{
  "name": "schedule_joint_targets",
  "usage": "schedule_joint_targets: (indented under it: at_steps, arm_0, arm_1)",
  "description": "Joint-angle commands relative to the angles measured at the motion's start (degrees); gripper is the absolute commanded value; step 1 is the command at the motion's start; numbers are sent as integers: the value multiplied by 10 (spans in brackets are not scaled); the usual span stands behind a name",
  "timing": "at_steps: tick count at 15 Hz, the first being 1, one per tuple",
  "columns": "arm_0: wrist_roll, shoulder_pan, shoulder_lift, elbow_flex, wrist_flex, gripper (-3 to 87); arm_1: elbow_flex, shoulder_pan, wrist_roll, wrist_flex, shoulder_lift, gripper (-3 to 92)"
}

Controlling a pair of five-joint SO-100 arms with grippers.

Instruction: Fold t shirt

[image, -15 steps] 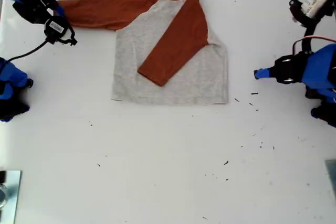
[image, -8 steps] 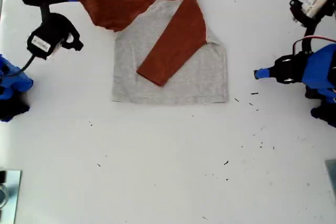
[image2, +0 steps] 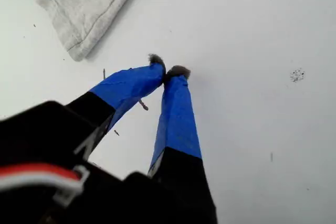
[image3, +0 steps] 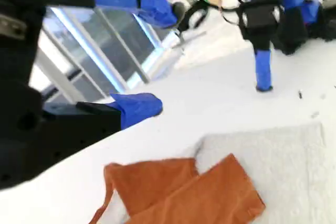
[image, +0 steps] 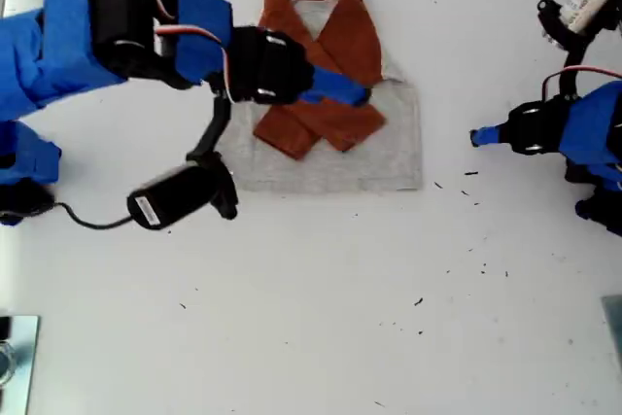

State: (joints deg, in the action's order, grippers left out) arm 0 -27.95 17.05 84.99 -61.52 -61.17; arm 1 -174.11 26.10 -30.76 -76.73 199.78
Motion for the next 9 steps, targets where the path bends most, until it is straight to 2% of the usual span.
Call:
schedule_joint_targets:
  at_steps: [1, 2, 3, 4, 7, 9]
  arm_0:
    - [-1, 38, 106, -43, -54, 133]
    - [4, 61, 197, -154, -45, 133]
    - [4, 79, 320, -316, 4, 147]
    - [12, 98, 441, -476, 40, 90]
    - [90, 112, 769, -911, 88, 54]
    - [156, 91, 986, -1124, 77, 7]
  arm_1:
    - [-29, 2, 7, -8, 8, 35]
    - [-29, 4, 7, -8, 8, 35]
    - [-29, 4, 5, -8, 8, 35]
    - [-29, 4, 5, -8, 8, 35]
    - [-29, 5, 4, -7, 8, 35]
    - [-30, 6, 4, -7, 8, 35]
